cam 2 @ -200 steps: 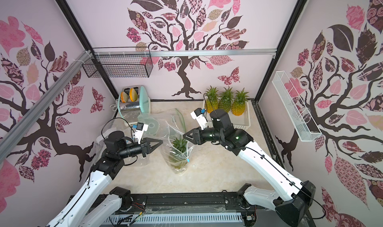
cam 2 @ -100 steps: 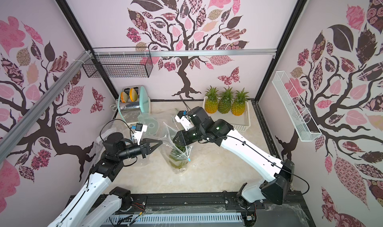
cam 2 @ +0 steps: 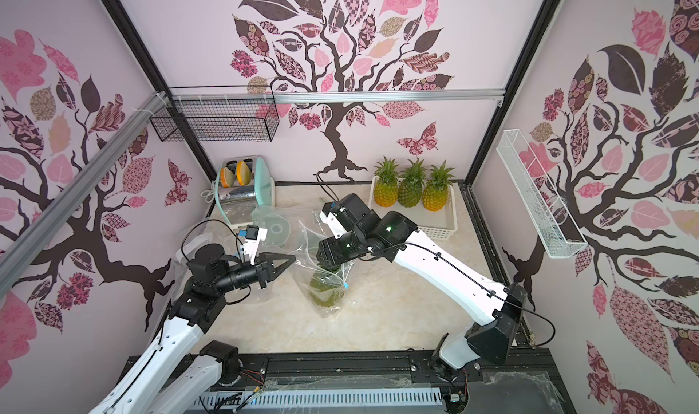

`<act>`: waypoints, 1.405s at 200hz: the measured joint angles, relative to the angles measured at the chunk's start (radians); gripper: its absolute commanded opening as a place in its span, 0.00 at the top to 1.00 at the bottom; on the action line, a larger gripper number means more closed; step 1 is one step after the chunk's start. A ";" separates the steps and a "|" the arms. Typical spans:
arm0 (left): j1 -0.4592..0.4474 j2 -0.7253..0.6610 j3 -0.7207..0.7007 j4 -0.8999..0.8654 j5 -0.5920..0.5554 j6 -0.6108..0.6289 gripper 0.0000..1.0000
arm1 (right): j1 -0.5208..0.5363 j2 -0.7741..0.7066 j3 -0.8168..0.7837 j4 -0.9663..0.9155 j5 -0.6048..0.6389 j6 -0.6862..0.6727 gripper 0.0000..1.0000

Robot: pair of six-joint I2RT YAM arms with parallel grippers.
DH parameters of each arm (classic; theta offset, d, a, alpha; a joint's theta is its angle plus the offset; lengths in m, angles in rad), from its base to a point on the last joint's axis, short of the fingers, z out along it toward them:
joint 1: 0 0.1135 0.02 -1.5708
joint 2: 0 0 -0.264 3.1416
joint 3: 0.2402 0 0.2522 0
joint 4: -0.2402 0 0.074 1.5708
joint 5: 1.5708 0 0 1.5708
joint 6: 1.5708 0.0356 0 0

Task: Open the zip-top bag and take out the pineapple
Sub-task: Pick up the pineapple at the center of the board.

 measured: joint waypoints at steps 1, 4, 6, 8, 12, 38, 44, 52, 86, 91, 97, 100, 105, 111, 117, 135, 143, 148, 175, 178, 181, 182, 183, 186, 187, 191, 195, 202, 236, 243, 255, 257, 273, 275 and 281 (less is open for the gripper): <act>0.000 0.000 0.000 0.000 0.000 0.000 1.00 | 0.000 0.000 0.001 -0.001 0.000 0.000 0.36; 0.000 0.000 -0.002 0.003 -0.003 -0.001 1.00 | 0.001 0.000 0.003 -0.001 0.002 -0.001 0.36; 0.000 0.001 -0.002 0.003 -0.004 -0.001 1.00 | 0.001 0.000 0.005 -0.002 0.003 -0.001 0.36; 0.000 0.001 -0.003 0.006 -0.005 -0.002 1.00 | 0.002 0.000 0.006 -0.002 0.003 -0.002 0.36; 0.000 0.001 -0.005 0.009 -0.007 -0.003 1.00 | 0.002 0.000 0.010 -0.004 0.004 -0.002 0.36; 0.000 0.002 -0.013 0.016 -0.016 -0.009 1.00 | 0.004 0.002 0.021 -0.019 0.013 -0.005 0.36; 0.000 0.003 -0.017 0.016 -0.017 -0.012 1.00 | 0.004 0.004 0.021 -0.022 0.014 -0.006 0.36; 0.000 0.004 -0.020 0.016 -0.017 -0.016 1.00 | 0.004 0.007 0.021 -0.026 0.015 -0.007 0.36; 0.000 0.005 -0.026 0.025 -0.018 -0.026 1.00 | 0.005 0.029 0.021 -0.040 0.015 -0.008 0.36; 0.000 0.005 -0.026 0.026 -0.018 -0.028 1.00 | 0.005 0.030 0.021 -0.040 0.015 -0.008 0.36; 0.000 0.005 -0.027 0.028 -0.018 -0.029 1.00 | 0.006 0.031 0.021 -0.040 0.015 -0.008 0.36; 0.000 0.004 -0.027 0.030 -0.018 -0.029 1.00 | 0.006 0.032 0.021 -0.040 0.015 -0.008 0.36; 0.000 0.004 -0.029 0.032 -0.018 -0.031 1.00 | 0.006 0.033 0.023 -0.043 0.015 -0.008 0.36; 0.000 0.003 -0.031 0.035 -0.018 -0.034 1.00 | 0.008 0.035 0.029 -0.048 0.016 -0.008 0.36; 0.000 0.002 -0.034 0.039 -0.018 -0.036 1.00 | 0.010 0.037 0.034 -0.049 0.016 -0.008 0.36; 0.000 -0.007 -0.047 0.058 -0.019 -0.047 1.00 | 0.018 0.040 0.047 -0.055 0.018 -0.008 0.36; 0.000 -0.014 -0.055 0.069 -0.021 -0.053 1.00 | 0.019 0.041 0.048 -0.055 0.018 -0.008 0.36; 0.000 -0.019 -0.062 0.076 -0.022 -0.056 1.00 | 0.021 0.042 0.049 -0.056 0.019 -0.008 0.36; 0.000 -0.051 -0.094 0.111 -0.032 -0.082 1.00 | 0.023 0.068 0.049 -0.063 0.025 -0.004 0.36; 0.000 -0.056 -0.098 0.116 -0.033 -0.085 1.00 | 0.023 0.072 0.049 -0.063 0.027 -0.003 0.36; 0.000 -0.060 -0.102 0.120 -0.035 -0.087 1.00 | 0.023 0.077 0.049 -0.063 0.029 -0.003 0.36; 0.000 -0.061 -0.104 0.121 -0.035 -0.088 1.00 | 0.023 0.077 0.049 -0.063 0.029 -0.003 0.36; 0.000 -0.063 -0.105 0.122 -0.035 -0.089 1.00 | 0.023 0.080 0.049 -0.063 0.029 -0.002 0.36; 0.000 -0.067 -0.109 0.126 -0.036 -0.094 1.00 | 0.023 0.085 0.049 -0.063 0.030 0.000 0.36; 0.000 -0.069 -0.111 0.128 -0.037 -0.096 1.00 | 0.023 0.085 0.049 -0.063 0.031 0.000 0.36; 0.000 -0.076 -0.116 0.133 -0.040 -0.100 1.00 | 0.023 0.092 0.049 -0.063 0.033 0.001 0.36; 0.000 -0.081 -0.121 0.136 -0.042 -0.103 1.00 | 0.023 0.097 0.050 -0.063 0.033 0.002 0.36; 0.000 -0.094 -0.131 0.143 -0.045 -0.109 1.00 | 0.023 0.107 0.053 -0.064 0.034 0.005 0.36; 0.000 -0.125 -0.149 0.153 -0.061 -0.133 1.00 | 0.031 0.145 0.102 -0.073 0.034 0.020 0.36; 0.000 -0.126 -0.150 0.156 -0.063 -0.137 1.00 | 0.037 0.153 0.121 -0.077 0.034 0.022 0.36; 0.000 -0.128 -0.157 0.171 -0.064 -0.146 1.00 | 0.047 0.163 0.144 -0.084 0.037 0.023 0.35; 0.000 -0.129 -0.159 0.173 -0.064 -0.147 1.00 | 0.048 0.164 0.146 -0.085 0.037 0.024 0.35; 0.000 -0.134 -0.165 0.185 -0.066 -0.156 1.00 | 0.061 0.174 0.166 -0.100 0.041 0.027 0.34; 0.000 -0.135 -0.166 0.187 -0.066 -0.158 1.00 | 0.062 0.175 0.167 -0.101 0.042 0.027 0.34; 0.000 -0.138 -0.169 0.189 -0.067 -0.159 1.00 | 0.065 0.177 0.172 -0.107 0.043 0.030 0.34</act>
